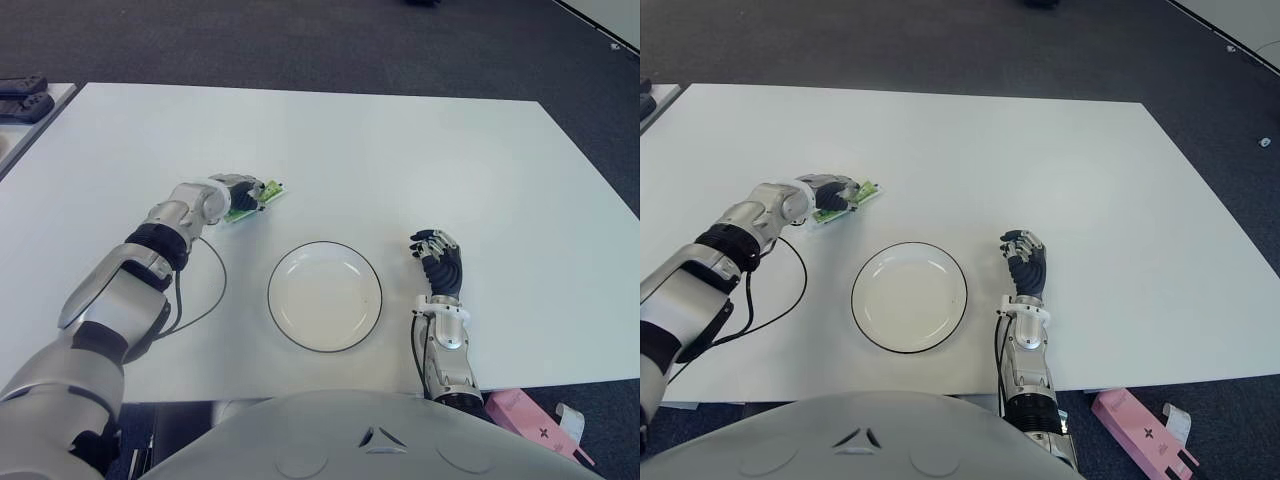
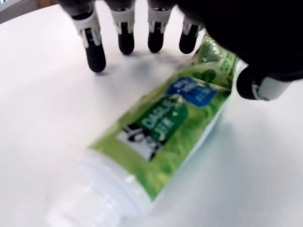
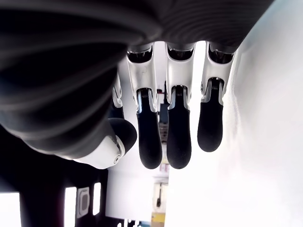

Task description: Put the toothpaste on the table into the plate.

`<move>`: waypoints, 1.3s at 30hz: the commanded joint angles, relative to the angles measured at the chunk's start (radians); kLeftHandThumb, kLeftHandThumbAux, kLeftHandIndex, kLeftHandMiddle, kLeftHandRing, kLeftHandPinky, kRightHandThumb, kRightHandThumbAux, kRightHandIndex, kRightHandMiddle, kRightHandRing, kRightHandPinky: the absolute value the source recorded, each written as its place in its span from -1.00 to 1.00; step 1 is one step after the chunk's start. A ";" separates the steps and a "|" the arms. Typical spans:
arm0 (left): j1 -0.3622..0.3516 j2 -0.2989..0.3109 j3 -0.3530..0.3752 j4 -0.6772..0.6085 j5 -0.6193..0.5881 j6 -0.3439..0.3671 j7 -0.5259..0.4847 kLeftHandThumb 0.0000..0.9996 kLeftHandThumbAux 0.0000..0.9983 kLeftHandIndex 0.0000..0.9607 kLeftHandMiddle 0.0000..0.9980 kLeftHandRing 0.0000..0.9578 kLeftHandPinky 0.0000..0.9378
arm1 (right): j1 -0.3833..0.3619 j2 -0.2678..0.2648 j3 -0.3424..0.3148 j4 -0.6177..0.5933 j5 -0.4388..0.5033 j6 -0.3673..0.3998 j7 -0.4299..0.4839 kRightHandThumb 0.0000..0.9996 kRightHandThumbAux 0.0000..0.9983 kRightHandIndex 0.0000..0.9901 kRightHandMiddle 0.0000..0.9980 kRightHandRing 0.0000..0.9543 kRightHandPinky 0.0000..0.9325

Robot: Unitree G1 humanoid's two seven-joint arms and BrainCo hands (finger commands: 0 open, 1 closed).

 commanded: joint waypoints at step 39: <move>0.210 0.054 -0.132 -0.148 0.076 -0.069 -0.096 -0.07 -0.40 -1.00 -0.92 -0.88 -0.67 | 0.064 0.009 0.007 -0.040 -0.011 0.048 -0.010 0.42 0.46 -0.13 -0.01 0.06 0.09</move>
